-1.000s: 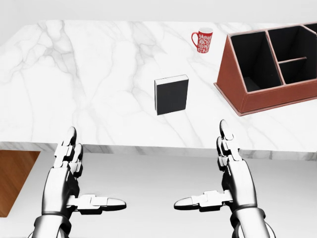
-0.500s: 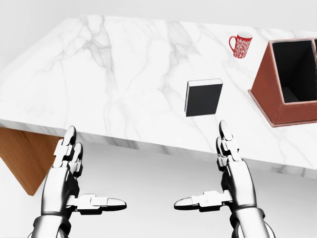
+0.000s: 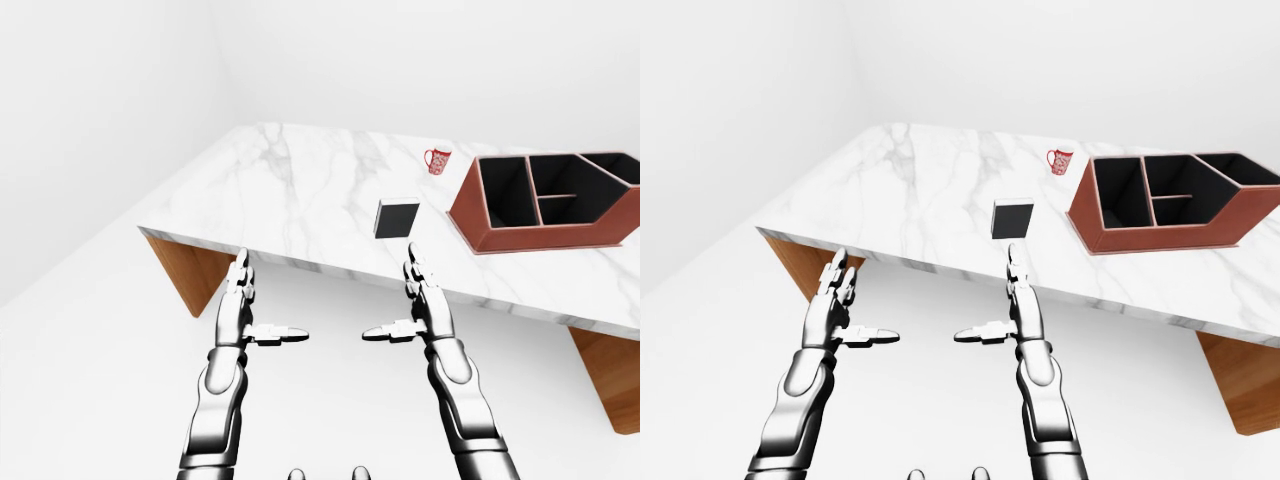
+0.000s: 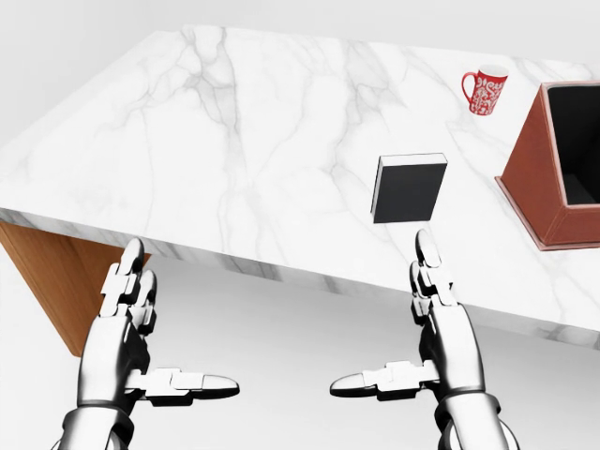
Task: Pick up the book and place it in the left compartment of the caddy.
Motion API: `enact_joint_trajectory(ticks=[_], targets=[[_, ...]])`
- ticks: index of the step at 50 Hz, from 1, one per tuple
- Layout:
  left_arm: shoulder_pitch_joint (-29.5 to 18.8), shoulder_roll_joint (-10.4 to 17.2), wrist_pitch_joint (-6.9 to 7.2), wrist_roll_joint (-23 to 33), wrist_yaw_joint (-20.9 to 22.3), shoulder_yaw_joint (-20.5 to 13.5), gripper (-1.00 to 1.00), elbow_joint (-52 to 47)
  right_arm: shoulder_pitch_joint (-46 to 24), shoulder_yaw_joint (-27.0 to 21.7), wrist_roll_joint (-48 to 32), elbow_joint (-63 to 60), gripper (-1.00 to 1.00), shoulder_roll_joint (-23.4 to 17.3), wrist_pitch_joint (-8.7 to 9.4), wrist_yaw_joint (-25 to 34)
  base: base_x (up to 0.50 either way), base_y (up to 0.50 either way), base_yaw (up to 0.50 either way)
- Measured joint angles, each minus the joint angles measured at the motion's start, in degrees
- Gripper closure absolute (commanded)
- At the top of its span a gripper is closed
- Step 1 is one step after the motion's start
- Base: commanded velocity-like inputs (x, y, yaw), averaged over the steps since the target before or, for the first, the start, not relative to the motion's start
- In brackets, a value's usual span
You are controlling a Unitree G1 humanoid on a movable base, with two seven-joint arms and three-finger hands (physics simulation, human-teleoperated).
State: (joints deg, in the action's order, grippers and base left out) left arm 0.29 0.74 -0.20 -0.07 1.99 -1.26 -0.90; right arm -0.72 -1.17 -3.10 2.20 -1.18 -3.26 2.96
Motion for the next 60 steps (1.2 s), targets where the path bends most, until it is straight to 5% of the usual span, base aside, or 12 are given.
enact_joint_trajectory(ticks=[16, 48, 60], targets=[[-0.29, 0.06, -0.93, -0.15, 0.10, -0.12, -1.00, 1.25, 0.42, 0.04, 0.64, -1.52, -1.00, 0.17, 1.49, -0.15, 0.00, 0.00, 0.00], [0.73, -0.12, 1.38, 0.37, -0.01, 0.39, -1.00, -2.18, 0.55, 0.16, 1.31, -2.97, -1.00, 0.27, 3.28, -0.26, 0.00, 0.00, 0.00], [0.03, 0.02, 0.35, 0.36, 0.03, 0.09, -1.00, -0.47, 0.11, -0.08, 1.51, -1.68, -1.00, 0.18, 2.76, -0.29, 0.04, -0.12, 0.00]])
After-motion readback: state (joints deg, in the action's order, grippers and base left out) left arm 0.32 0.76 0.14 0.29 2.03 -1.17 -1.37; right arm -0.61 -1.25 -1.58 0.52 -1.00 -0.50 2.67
